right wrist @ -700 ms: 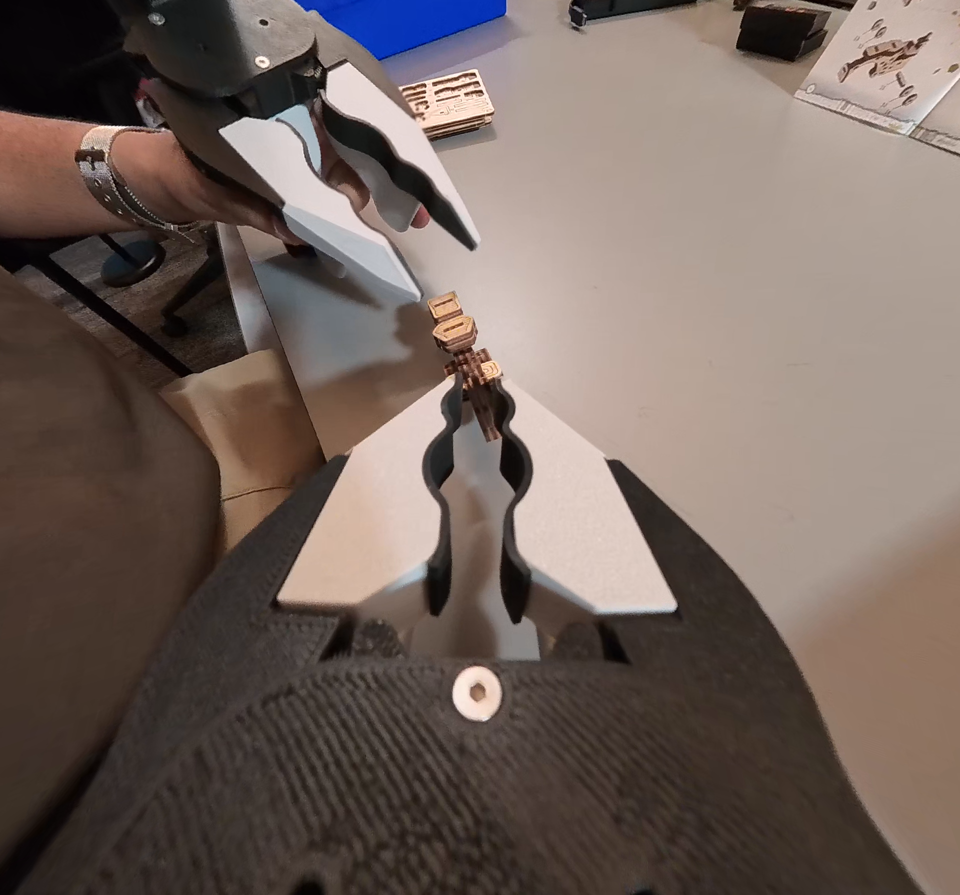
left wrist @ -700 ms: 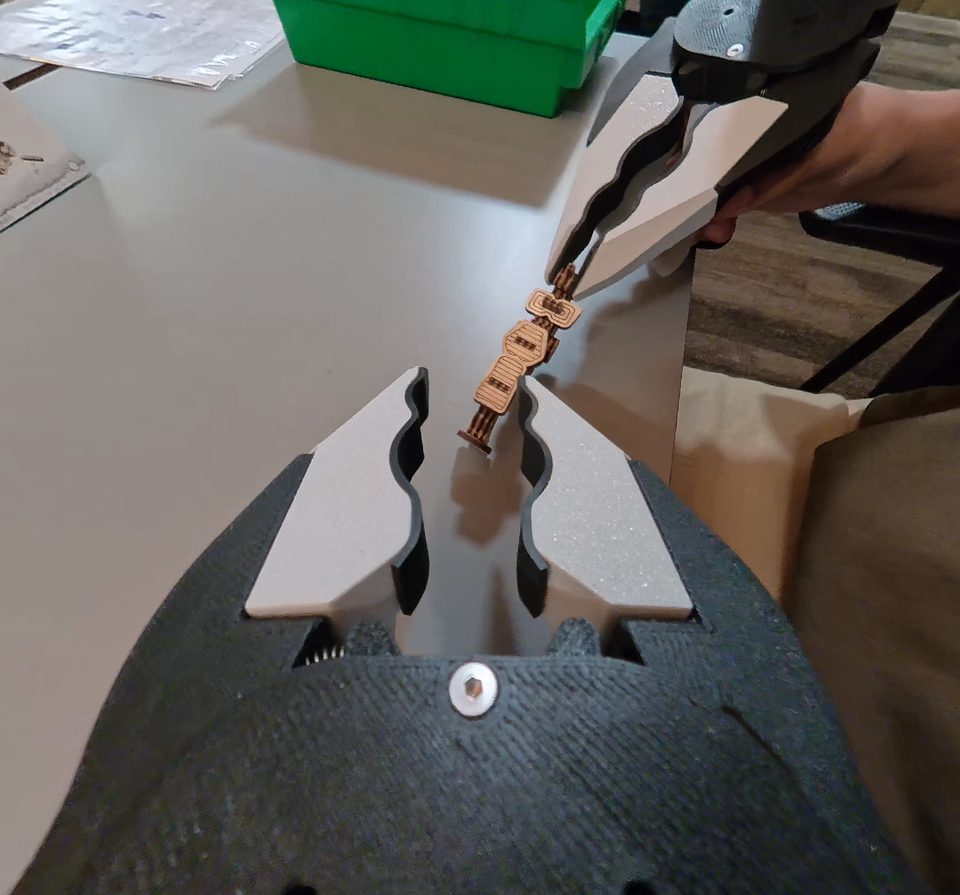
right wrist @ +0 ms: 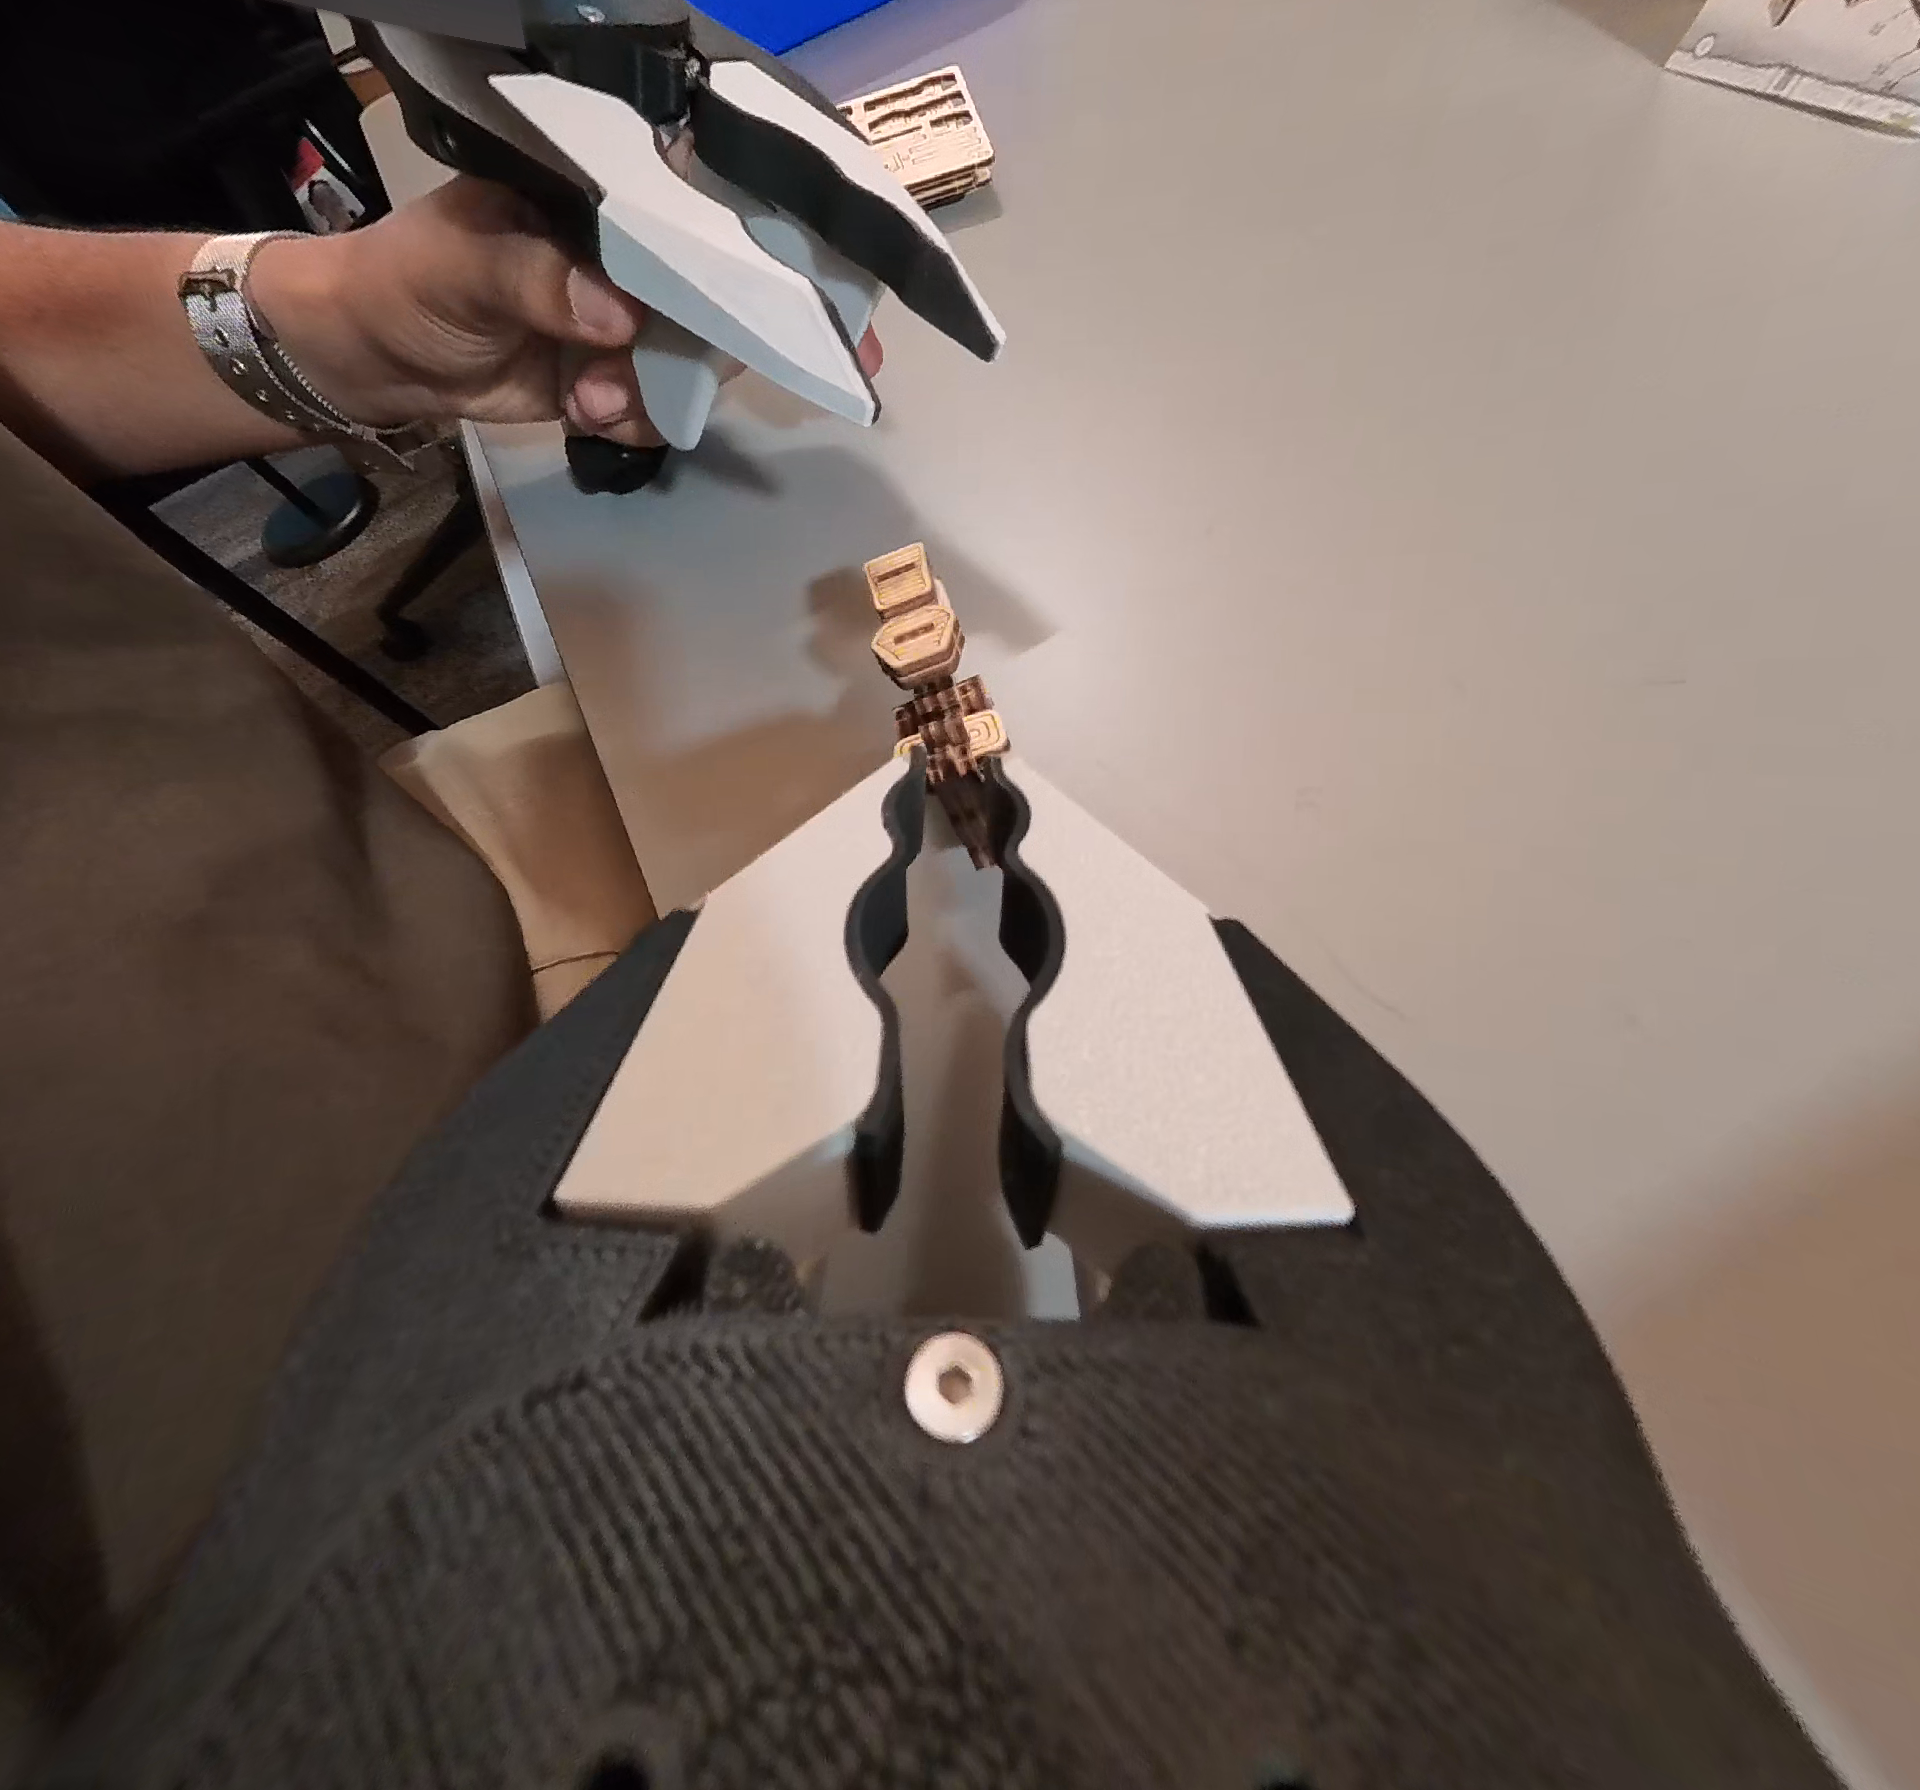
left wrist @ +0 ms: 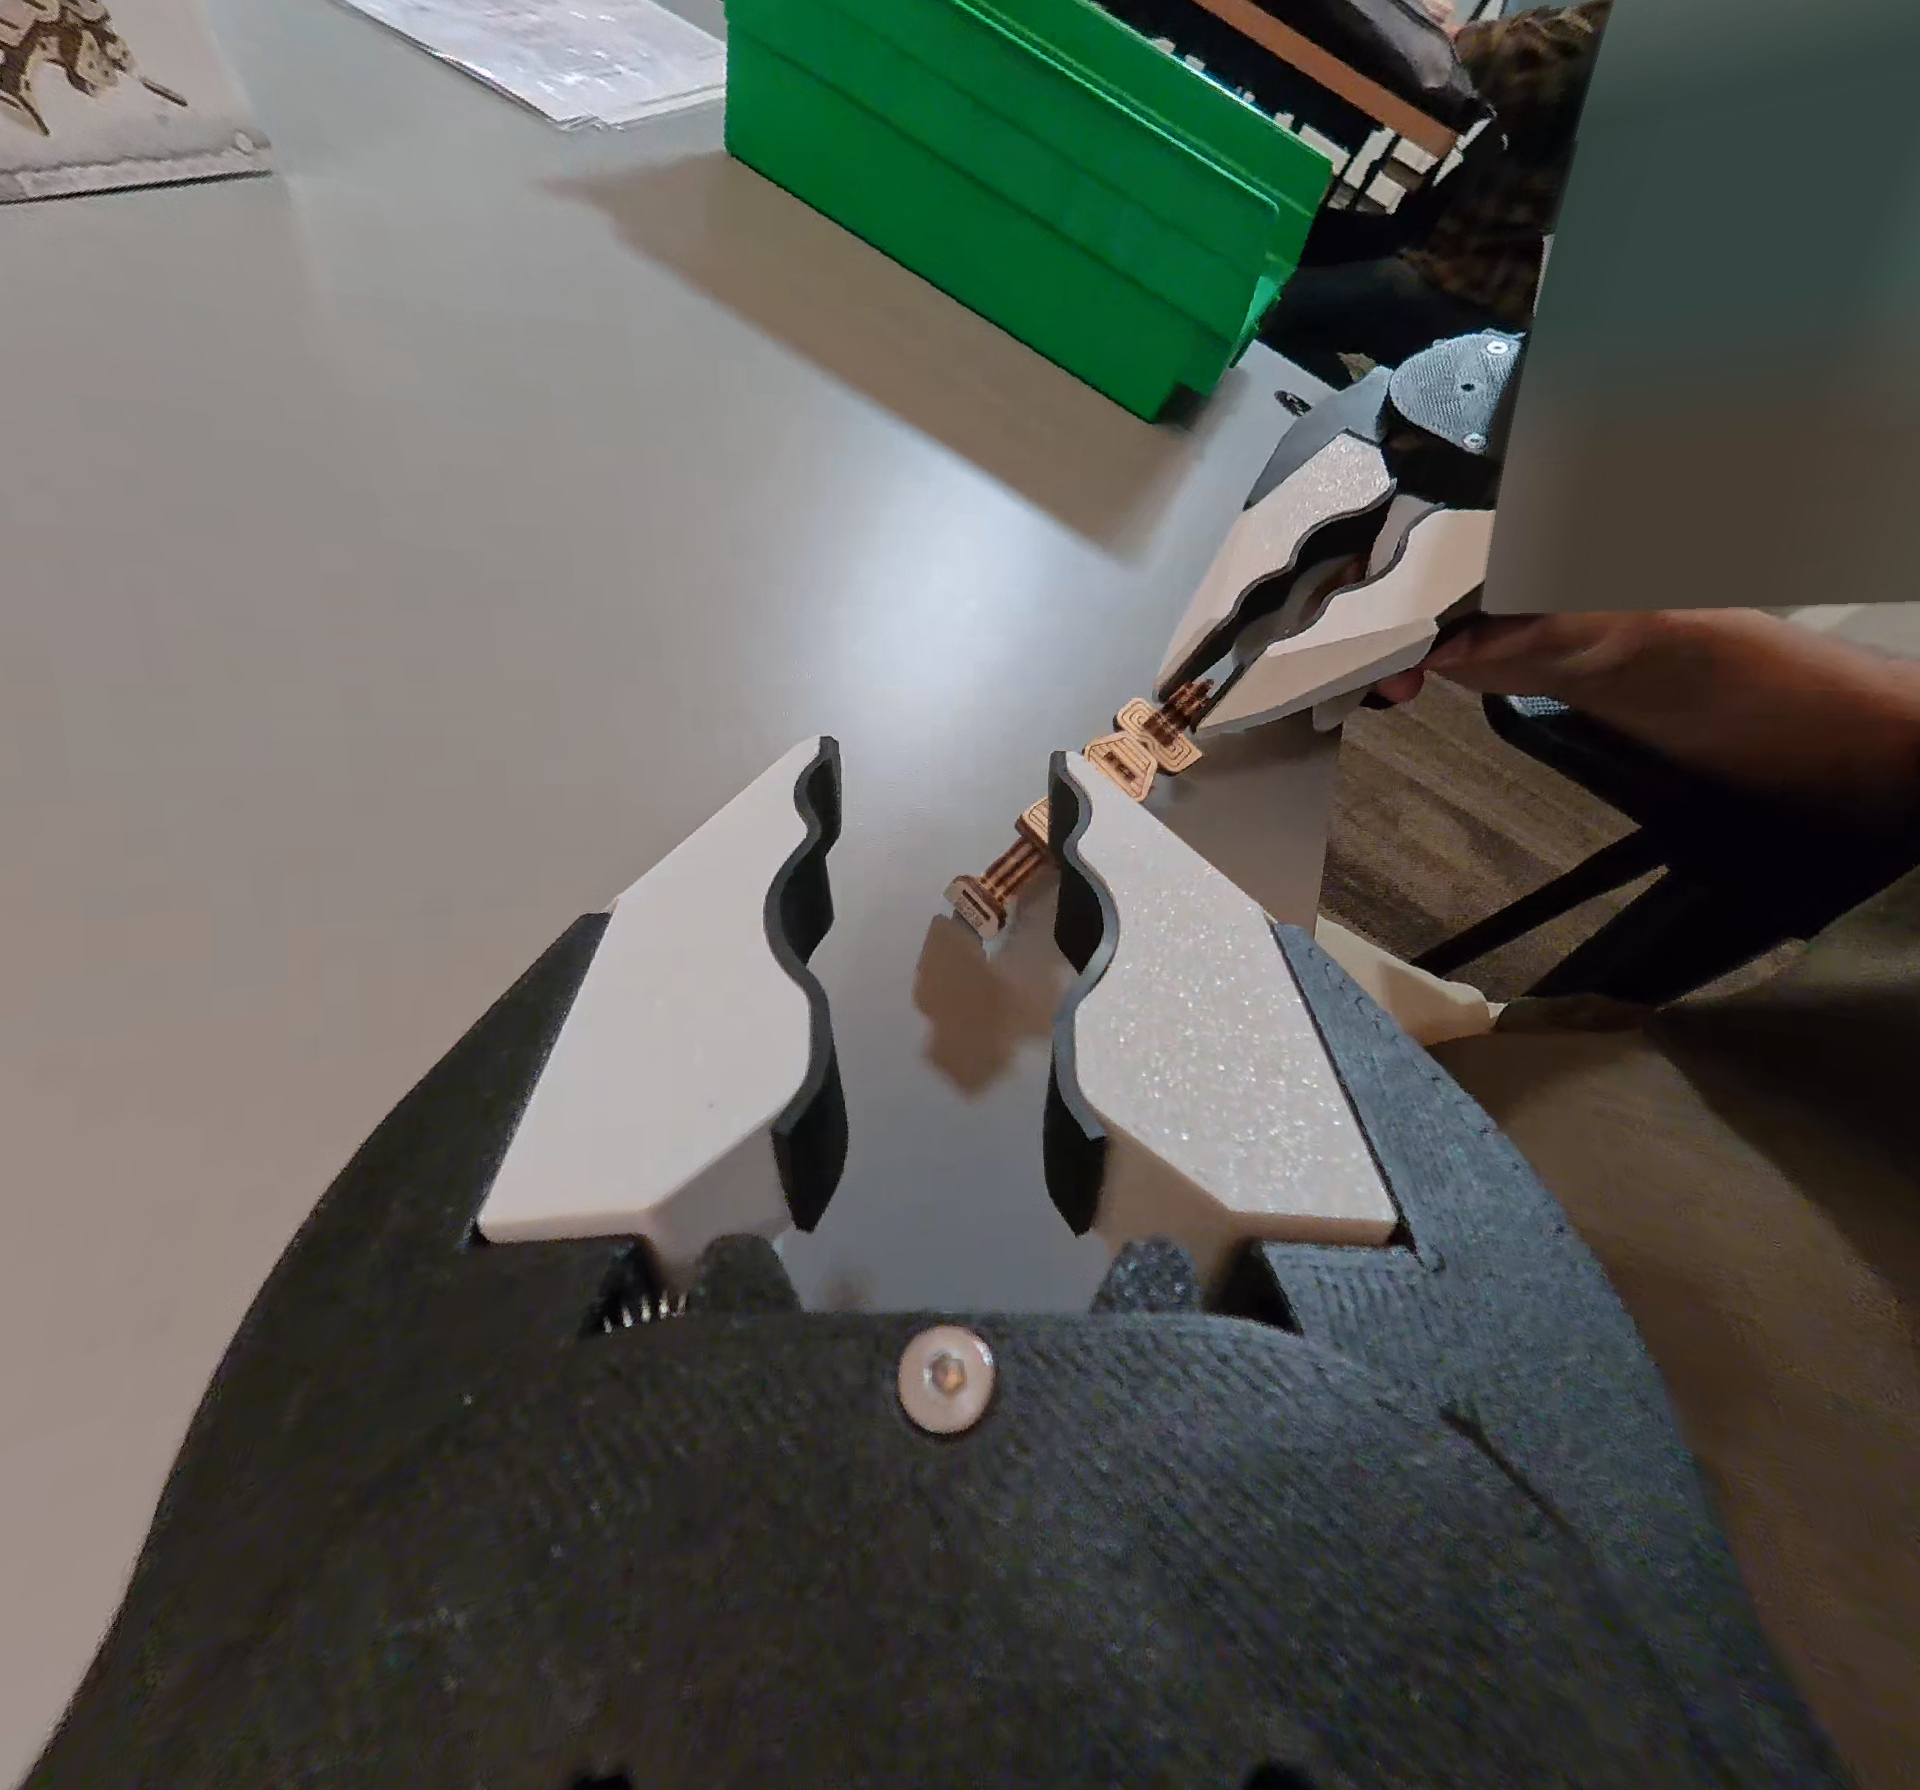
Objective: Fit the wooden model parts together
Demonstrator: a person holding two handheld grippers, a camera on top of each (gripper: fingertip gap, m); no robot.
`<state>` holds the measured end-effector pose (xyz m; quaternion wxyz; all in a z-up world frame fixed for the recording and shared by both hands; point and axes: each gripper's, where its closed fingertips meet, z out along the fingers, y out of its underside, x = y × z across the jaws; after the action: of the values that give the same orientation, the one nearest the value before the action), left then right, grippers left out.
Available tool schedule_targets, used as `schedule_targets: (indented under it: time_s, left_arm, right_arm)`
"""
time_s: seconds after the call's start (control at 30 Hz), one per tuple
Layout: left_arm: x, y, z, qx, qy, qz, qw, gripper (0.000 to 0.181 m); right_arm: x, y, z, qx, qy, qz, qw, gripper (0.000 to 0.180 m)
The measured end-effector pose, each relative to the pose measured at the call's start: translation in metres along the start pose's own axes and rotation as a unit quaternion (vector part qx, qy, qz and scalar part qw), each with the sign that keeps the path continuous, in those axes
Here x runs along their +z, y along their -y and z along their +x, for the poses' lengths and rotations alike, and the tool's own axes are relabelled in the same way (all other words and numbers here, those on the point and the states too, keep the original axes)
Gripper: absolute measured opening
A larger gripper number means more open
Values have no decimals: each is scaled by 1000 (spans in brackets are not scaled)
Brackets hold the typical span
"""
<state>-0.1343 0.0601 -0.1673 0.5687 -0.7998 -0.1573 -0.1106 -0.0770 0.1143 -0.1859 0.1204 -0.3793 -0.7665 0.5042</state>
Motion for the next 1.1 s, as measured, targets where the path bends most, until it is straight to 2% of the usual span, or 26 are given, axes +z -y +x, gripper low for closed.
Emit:
schedule_targets:
  time_s: [0.3, 0.73, 0.87, 1.1]
  left_arm:
    - [-3, 3, -6, -39, -13, 15, 999, 38]
    - [-3, 3, -7, -46, -15, 15, 999, 37]
    - [-2, 2, 1, -47, -41, 14, 998, 40]
    - [0, 0, 12, -43, -68, 7, 997, 42]
  right_arm:
    - [3, -3, -1, -4, 2, -13, 1000, 9]
    - [3, -3, -1, -4, 1, -12, 1000, 9]
    - [3, -3, 0, -4, -3, -12, 1000, 9]
    - [2, -9, 11, 81, 0, -18, 997, 8]
